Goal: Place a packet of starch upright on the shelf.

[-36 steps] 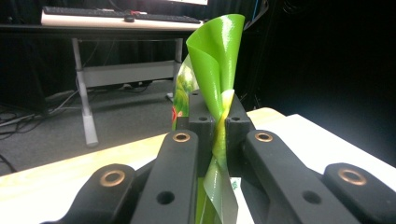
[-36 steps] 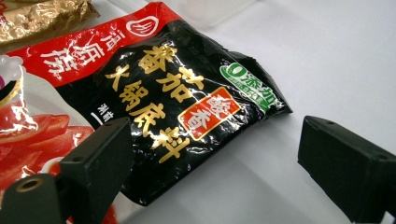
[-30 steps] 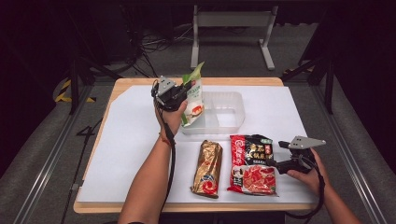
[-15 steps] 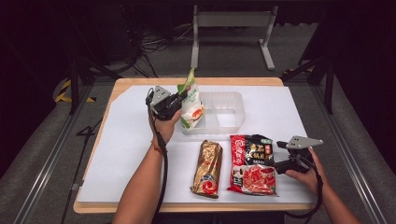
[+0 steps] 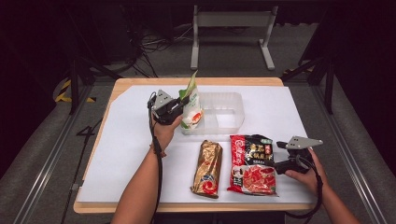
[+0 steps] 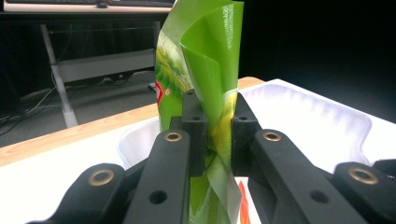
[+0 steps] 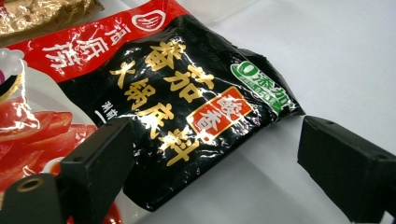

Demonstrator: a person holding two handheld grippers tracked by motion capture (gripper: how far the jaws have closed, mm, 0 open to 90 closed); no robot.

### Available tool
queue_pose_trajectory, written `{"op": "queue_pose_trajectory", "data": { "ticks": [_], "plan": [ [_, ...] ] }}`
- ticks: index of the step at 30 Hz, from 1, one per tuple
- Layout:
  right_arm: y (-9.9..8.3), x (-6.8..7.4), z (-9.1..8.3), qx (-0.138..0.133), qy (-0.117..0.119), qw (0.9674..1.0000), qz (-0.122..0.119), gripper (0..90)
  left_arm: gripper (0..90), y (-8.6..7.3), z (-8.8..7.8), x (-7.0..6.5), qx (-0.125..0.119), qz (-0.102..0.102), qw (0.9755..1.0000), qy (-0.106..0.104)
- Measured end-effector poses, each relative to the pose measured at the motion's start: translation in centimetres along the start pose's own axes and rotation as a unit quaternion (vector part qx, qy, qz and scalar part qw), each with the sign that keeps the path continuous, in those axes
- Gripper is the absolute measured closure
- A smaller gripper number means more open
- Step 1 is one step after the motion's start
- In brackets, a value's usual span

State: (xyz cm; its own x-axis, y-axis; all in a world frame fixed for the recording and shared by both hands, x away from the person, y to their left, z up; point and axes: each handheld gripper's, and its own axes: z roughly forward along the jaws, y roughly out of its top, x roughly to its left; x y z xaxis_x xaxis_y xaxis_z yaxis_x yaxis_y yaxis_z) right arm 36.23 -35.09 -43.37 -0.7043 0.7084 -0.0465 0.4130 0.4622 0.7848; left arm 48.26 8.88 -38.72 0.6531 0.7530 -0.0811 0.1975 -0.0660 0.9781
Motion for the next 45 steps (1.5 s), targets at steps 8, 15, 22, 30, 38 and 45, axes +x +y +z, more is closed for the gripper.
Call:
{"op": "queue_pose_trajectory", "data": {
  "ticks": [8, 15, 22, 30, 38, 45],
  "plan": [
    [0.0, 0.1, 0.1, 0.001, 0.004, 1.0, 0.004, 12.4, 72.7, 0.6, -0.7, -0.1, 0.021, 0.019, 0.9996, 0.002],
    [0.1, -0.1, 0.3, 0.001, 0.009, 0.9999, 0.006, 12.3, 67.1, 1.2, -2.3, 0.3, 0.018, 0.034, 0.9992, -0.001],
    [0.3, -0.3, 0.4, 0.003, 0.006, 0.9999, 0.008, 12.5, 66.8, 1.4, -4.3, 0.5, 0.02, 0.042, 0.9988, -0.012],
    [0.7, 0.0, 0.7, 0.005, 0.008, 1.0, 0.0, 12.6, 67.6, 0.8, -6.4, 0.5, 0.03, 0.055, 0.998, -0.004],
    [1.0, 0.0, 1.0, 0.006, 0.014, 0.9999, -0.005, 12.9, 60.9, -0.2, -8.4, 0.2, 0.06, 0.07, 0.9957, -0.014],
    [1.3, 0.1, 1.1, 0.002, 0.014, 0.9999, -0.007, 12.9, 43.9, -1.0, -10.2, -0.3, 0.088, 0.085, 0.9923, -0.018]
  ]
}}
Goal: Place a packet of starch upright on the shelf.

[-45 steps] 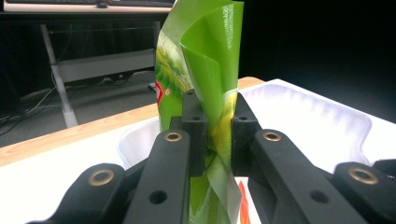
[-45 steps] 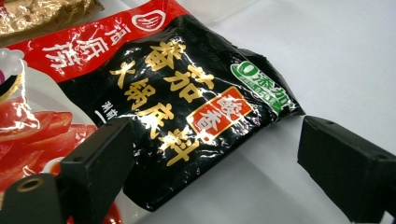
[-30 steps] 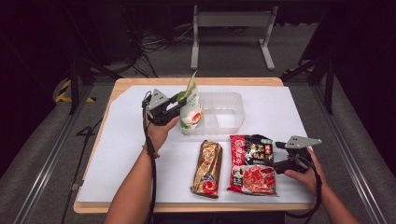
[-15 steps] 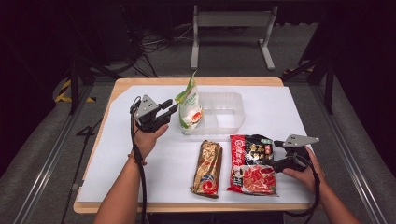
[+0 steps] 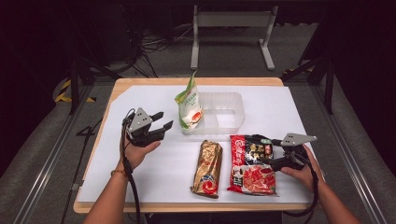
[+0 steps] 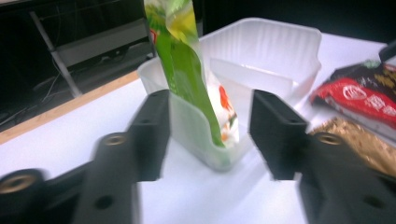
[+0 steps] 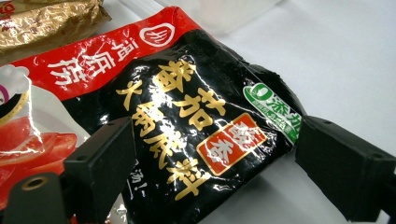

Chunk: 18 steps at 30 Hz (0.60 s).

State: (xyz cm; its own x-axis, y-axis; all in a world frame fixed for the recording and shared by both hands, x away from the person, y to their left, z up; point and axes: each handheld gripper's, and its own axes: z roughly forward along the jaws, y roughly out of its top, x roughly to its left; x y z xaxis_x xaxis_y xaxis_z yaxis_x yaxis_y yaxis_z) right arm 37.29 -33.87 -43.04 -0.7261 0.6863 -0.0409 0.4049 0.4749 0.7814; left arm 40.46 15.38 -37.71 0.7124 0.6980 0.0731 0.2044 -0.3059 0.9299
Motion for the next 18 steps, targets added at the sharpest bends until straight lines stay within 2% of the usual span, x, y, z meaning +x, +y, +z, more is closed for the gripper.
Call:
{"op": "queue_pose_trajectory", "data": {
  "ticks": [2, 4, 6, 9, 11, 18],
  "plan": [
    [0.1, 0.0, 0.0, -0.004, 0.0, 1.0, 0.003, 11.2, 41.8, -0.5, -0.6, -0.3, 0.009, -0.001, 0.9999, -0.013],
    [0.2, 0.0, 0.0, -0.01, 0.003, 0.9999, 0.009, 9.7, 35.3, -1.0, -1.0, -0.7, 0.022, 0.0, 0.9997, -0.014],
    [0.3, 0.0, -0.1, -0.012, 0.006, 0.9998, 0.012, 8.5, 29.9, -1.6, -1.3, -1.2, 0.038, -0.006, 0.9989, -0.028],
    [0.7, 0.1, -0.3, -0.022, 0.009, 0.9996, 0.013, 8.9, 24.2, -2.6, -1.9, -2.3, 0.068, 0.011, 0.997, -0.034],
    [0.8, 0.3, -0.2, -0.019, 0.01, 0.9997, 0.006, 9.0, 21.6, -3.2, -2.1, -2.9, 0.078, 0.015, 0.9961, -0.039],
    [0.9, 0.6, 0.0, -0.013, 0.008, 0.9999, -0.004, 9.6, 19.7, -4.9, -2.9, -3.7, 0.085, 0.016, 0.9952, -0.045]
  ]
}}
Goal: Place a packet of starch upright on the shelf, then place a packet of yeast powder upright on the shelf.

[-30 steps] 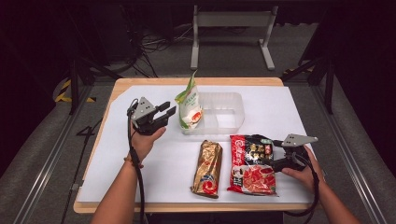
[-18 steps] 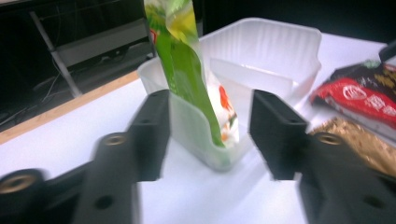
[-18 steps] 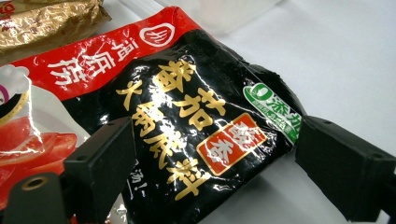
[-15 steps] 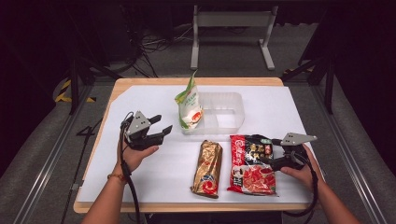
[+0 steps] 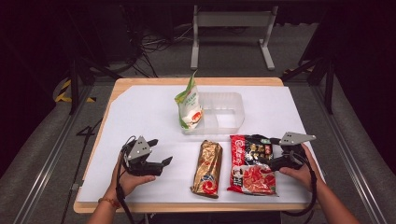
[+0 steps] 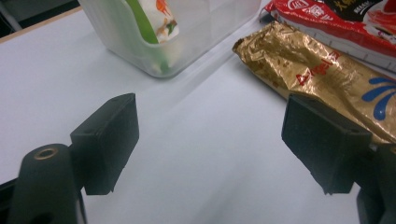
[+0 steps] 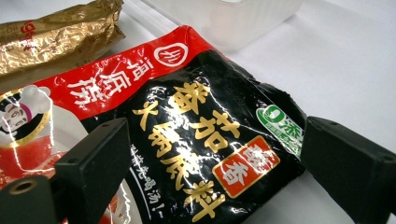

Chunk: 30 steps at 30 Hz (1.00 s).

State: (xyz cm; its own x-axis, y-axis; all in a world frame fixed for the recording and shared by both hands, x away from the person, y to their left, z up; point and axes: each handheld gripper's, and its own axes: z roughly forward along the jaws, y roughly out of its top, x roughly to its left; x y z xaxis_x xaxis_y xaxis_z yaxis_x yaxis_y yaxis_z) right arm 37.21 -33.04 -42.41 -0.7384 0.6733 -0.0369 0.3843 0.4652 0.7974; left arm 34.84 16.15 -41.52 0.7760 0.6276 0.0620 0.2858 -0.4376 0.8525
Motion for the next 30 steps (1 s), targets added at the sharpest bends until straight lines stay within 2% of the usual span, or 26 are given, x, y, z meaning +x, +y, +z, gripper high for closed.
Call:
{"op": "queue_pose_trajectory", "data": {
  "ticks": [1, 3, 8, 14, 16, 20, 26, 30],
  "plan": [
    [0.0, 0.0, 0.0, -0.001, 0.002, 1.0, -0.001, 9.6, 19.4, -0.1, -0.1, 0.1, 0.0, 0.003, 1.0, 0.003],
    [0.1, 0.0, 0.2, 0.001, 0.004, 1.0, -0.002, 10.2, 19.0, -0.5, -0.3, 0.2, -0.006, -0.01, 0.9999, -0.003],
    [0.2, 0.2, 0.7, 0.01, 0.008, 0.9998, -0.013, 10.4, 18.3, -1.0, -0.3, 0.4, -0.009, -0.024, 0.9996, -0.011],
    [0.6, 0.1, 0.4, -0.001, 0.008, 0.9999, -0.01, 10.1, 15.7, -1.1, 0.1, -0.2, -0.004, -0.019, 0.9996, -0.02],
    [0.7, 0.2, 0.5, 0.0, 0.01, 0.9999, -0.012, 10.1, 14.9, -1.1, 0.3, -0.4, 0.004, -0.015, 0.9996, -0.022],
    [0.8, 0.2, 0.7, -0.001, 0.018, 0.9998, -0.011, 10.2, 13.8, -1.2, 0.5, -0.8, 0.008, -0.018, 0.9993, -0.032],
    [1.9, 0.3, 0.6, -0.02, 0.039, 0.999, 0.001, 10.5, 12.5, -1.0, 1.0, -1.4, 0.011, -0.015, 0.9983, -0.055],
    [2.6, 1.0, 1.2, -0.011, 0.039, 0.9991, -0.014, 12.3, 12.4, -0.7, 1.5, -2.1, 0.016, -0.007, 0.9973, -0.071]
  ]
}}
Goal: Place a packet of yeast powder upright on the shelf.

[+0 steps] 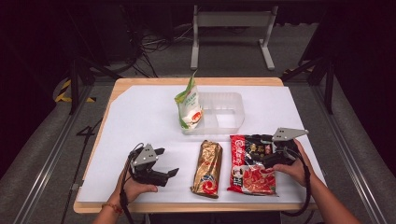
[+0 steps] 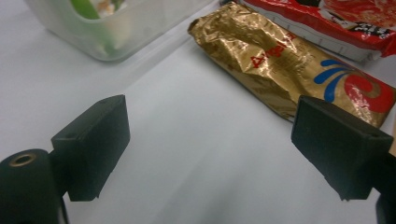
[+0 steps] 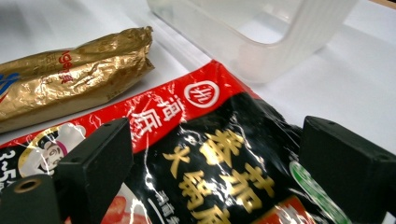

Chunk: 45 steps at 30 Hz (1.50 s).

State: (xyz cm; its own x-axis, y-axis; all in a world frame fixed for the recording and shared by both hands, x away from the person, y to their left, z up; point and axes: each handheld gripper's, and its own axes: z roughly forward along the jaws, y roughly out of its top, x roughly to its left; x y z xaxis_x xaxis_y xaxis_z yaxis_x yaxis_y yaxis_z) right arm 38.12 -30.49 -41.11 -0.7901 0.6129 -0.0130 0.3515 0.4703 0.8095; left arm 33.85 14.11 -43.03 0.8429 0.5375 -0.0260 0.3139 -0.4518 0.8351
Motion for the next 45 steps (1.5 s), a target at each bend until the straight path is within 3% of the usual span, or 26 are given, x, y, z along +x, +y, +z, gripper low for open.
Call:
{"op": "queue_pose_trajectory", "data": {
  "ticks": [3, 13, 14, 19, 23, 28, 33, 41, 45],
  "plan": [
    [1.1, 1.1, 0.9, 0.011, 0.012, 0.9998, -0.013, 15.0, 12.4, 0.2, 0.9, -0.9, 0.013, 0.012, 0.9997, -0.017],
    [3.4, 2.6, 4.0, 0.031, 0.058, 0.9978, -0.005, 21.0, 12.1, 0.8, 1.7, -1.7, 0.015, 0.018, 0.9988, -0.042],
    [3.8, 2.8, 4.5, 0.034, 0.069, 0.997, -0.002, 21.3, 12.1, 0.9, 1.7, -1.8, 0.016, 0.02, 0.9988, -0.042],
    [4.9, 3.7, 6.6, 0.056, 0.076, 0.9955, -0.007, 23.3, 12.2, 0.8, 1.8, -2.0, 0.021, 0.028, 0.9988, -0.035],
    [5.3, 4.1, 7.9, 0.066, 0.082, 0.9944, -0.006, 23.7, 12.8, 0.6, 1.8, -2.1, 0.027, 0.04, 0.9986, -0.018],
    [5.7, 4.0, 9.1, 0.081, 0.085, 0.9931, -0.001, 23.7, 14.2, 0.4, 1.4, -1.5, 0.022, 0.04, 0.999, -0.004],
    [6.2, 3.7, 10.2, 0.092, 0.09, 0.9915, 0.019, 23.4, 14.2, 0.3, 1.4, -1.3, 0.025, 0.04, 0.9989, 0.0],
    [6.6, 3.5, 11.9, 0.118, 0.112, 0.9858, 0.043, 19.0, 14.1, 0.3, 1.2, -1.2, 0.024, 0.043, 0.9988, 0.0],
    [6.7, 3.3, 12.4, 0.133, 0.134, 0.9799, 0.065, 22.2, 14.2, 0.3, 1.0, -1.0, 0.021, 0.043, 0.9989, 0.001]
  ]
}}
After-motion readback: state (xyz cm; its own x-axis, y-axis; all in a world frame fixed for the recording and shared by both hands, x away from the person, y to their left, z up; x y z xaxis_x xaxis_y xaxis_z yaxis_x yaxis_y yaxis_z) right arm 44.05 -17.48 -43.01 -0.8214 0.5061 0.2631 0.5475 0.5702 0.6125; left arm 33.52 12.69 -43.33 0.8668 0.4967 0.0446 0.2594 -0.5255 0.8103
